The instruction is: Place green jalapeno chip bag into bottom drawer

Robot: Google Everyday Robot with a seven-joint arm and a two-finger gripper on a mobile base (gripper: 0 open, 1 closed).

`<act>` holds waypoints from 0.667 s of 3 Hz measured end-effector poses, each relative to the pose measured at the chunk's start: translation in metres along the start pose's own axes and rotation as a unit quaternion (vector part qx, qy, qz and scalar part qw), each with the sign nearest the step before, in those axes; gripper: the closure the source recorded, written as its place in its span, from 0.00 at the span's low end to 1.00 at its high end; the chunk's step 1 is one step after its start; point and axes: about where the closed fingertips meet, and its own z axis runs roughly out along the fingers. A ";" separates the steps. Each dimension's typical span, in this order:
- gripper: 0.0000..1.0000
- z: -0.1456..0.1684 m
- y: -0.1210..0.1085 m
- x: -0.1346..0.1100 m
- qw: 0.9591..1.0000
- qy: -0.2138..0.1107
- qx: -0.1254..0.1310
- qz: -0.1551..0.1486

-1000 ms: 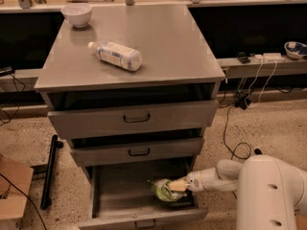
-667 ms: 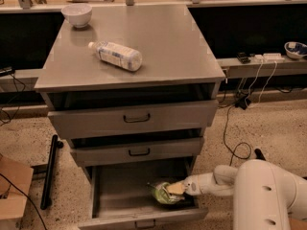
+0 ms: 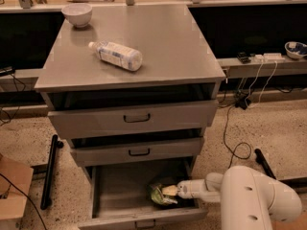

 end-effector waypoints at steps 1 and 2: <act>0.28 0.000 0.000 0.000 1.000 0.000 0.000 0.000; 0.00 0.000 0.000 0.000 1.000 0.000 0.000 0.000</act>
Offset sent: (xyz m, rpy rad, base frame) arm 0.0000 0.0000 0.0001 -0.0003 -0.0006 0.0005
